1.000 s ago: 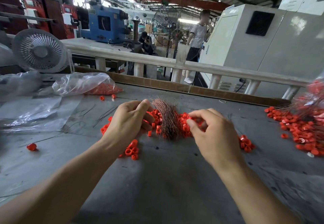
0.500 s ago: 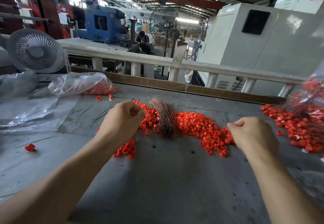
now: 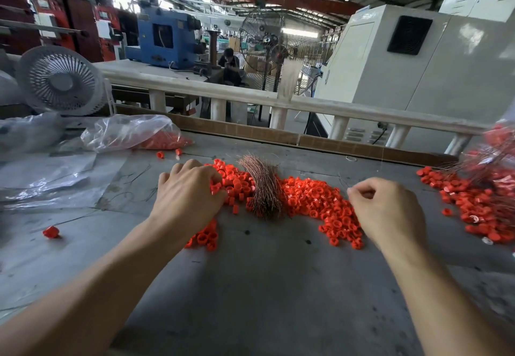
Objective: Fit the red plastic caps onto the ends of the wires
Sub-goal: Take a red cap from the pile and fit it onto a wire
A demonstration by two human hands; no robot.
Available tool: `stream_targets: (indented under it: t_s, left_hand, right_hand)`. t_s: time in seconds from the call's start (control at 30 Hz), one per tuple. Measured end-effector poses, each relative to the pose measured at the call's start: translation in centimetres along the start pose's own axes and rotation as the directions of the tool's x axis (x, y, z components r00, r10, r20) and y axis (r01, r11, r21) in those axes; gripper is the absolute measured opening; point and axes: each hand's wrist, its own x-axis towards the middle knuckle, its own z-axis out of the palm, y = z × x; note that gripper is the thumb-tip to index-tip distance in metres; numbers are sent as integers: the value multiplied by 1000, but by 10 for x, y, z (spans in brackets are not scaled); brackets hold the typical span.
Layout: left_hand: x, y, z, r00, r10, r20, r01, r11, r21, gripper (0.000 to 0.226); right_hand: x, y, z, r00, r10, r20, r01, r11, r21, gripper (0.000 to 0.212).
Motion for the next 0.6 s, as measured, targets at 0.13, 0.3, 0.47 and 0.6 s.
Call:
stream_targets:
  t_s: [0.13, 0.3, 0.47, 0.6]
  left_hand:
    - [0, -4, 0, 1000, 3, 5, -4, 998, 62, 29]
    - [0, -4, 2, 1000, 17, -7, -17, 999, 28, 19]
    - [0, -4, 3, 999, 31, -31, -31, 1000, 5, 13]
    - [1, -3, 2, 998, 42, -45, -42, 999, -10, 16]
  right_hand:
    - [-11, -15, 13, 987, -158, 31, 154, 982, 110, 8]
    - [-24, -28, 28, 898, -416, 145, 375, 894, 245, 11]
    - [-36, -47, 39, 793, -592, 146, 557, 800, 223, 22]
    - [-39, -53, 43, 753, -640, 154, 617, 767, 177, 17]
